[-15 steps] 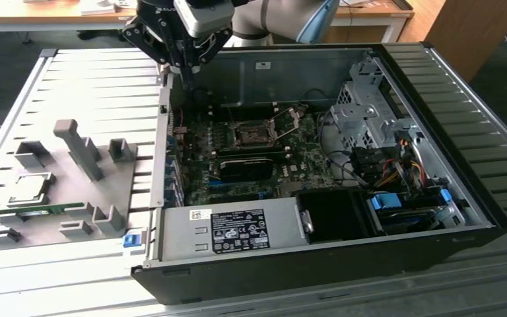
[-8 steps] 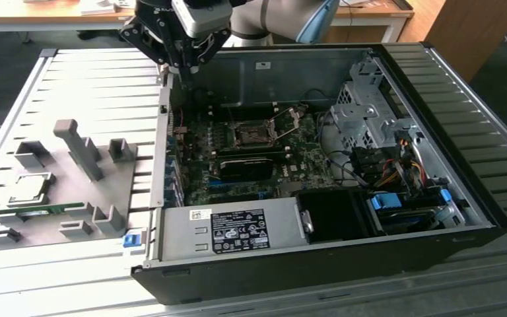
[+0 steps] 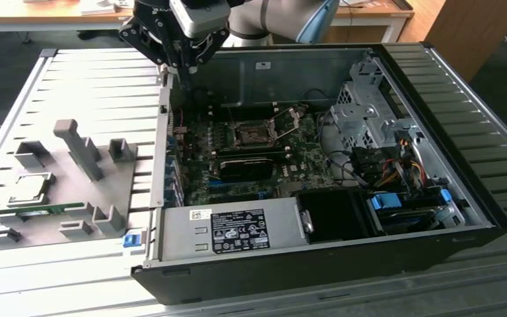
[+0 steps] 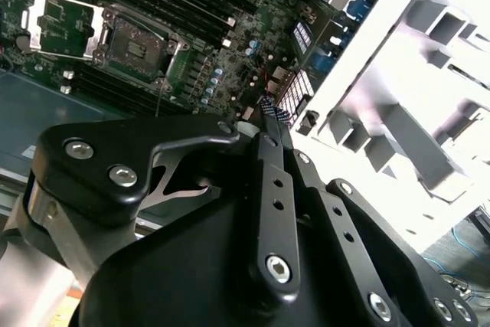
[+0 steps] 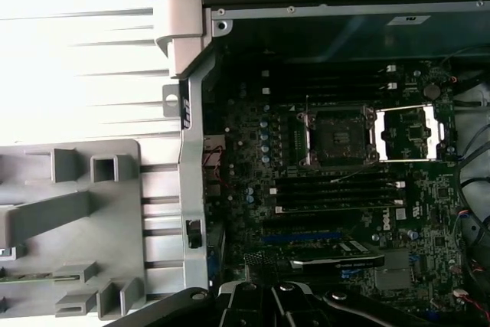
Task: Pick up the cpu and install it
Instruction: 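Reach for the cpu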
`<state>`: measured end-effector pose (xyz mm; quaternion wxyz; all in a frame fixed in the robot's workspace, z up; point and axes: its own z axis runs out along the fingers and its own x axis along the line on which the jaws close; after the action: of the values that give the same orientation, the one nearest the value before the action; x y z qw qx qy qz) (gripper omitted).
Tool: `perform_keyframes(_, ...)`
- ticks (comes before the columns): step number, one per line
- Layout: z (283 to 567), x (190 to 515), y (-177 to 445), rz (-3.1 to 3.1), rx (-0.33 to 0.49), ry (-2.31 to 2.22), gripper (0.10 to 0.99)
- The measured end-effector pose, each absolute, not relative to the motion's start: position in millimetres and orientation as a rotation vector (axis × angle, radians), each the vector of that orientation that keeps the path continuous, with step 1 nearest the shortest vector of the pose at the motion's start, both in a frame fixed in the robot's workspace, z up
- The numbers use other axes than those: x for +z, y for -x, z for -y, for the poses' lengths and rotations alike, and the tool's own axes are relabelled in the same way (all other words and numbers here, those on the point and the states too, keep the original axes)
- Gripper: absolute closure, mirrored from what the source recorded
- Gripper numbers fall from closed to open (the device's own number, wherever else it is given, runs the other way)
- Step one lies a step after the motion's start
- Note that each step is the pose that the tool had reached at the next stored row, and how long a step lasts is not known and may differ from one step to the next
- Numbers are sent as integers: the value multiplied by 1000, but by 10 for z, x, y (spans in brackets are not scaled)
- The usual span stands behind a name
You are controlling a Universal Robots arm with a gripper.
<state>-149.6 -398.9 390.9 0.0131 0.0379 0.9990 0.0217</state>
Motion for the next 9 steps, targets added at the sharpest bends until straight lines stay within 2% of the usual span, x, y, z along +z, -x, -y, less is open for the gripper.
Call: perform_keyframes(9,3989,3905,1516,-3112,68,-118,980)
